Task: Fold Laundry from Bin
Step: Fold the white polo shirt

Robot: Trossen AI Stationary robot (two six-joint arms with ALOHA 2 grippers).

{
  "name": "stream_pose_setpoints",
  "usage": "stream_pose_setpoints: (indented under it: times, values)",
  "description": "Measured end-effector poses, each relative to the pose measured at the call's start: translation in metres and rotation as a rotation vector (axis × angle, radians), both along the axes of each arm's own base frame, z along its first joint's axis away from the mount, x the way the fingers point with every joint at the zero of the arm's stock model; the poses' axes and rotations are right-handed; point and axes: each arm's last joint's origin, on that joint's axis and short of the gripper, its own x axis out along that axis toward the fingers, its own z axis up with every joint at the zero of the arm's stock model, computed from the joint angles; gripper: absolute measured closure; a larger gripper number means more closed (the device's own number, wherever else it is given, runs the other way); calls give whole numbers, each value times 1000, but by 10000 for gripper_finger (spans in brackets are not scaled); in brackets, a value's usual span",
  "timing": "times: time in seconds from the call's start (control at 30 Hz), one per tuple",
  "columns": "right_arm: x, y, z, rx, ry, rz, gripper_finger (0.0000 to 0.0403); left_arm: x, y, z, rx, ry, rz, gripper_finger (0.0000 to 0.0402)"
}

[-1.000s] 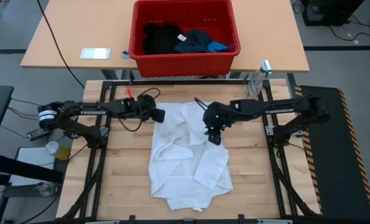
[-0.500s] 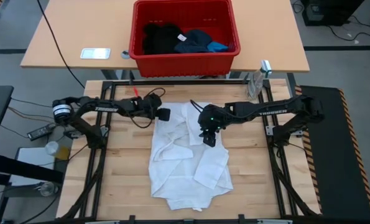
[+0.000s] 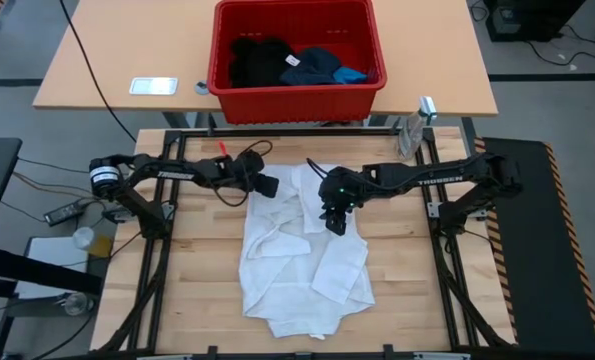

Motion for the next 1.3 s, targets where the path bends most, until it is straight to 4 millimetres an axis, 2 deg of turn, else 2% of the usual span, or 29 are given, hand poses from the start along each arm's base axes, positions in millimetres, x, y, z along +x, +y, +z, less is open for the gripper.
stream_pose_setpoints:
  times: [0.13,0.23,0.33,0.47,0.7,0.9,1.03,1.13,1.3]
  values:
    - [-3,-1,0,8,16,-13,238,7,0,10,37,-18,-51,399]
    - [-10,-3,8,13,17,-27,239,13,-8,28,98,-34,-149,400]
    - [-19,-5,14,-25,30,-36,239,18,-23,44,159,-62,-303,400]
    - [-26,-9,16,-80,20,-58,239,25,-51,52,112,-137,-542,401]
    - [-28,-12,3,-46,11,-63,239,42,-108,31,97,-108,-753,401]
    - [-29,-11,1,-34,19,-69,239,55,-141,4,78,-99,-837,401]
    - [-29,-11,1,-35,19,-68,239,62,-151,-18,69,-66,-831,398]
    - [-29,-12,1,-36,16,-70,239,64,-151,-29,55,-34,-780,387]
    - [-29,-17,1,10,8,-69,239,65,-147,-24,41,-51,-701,335]
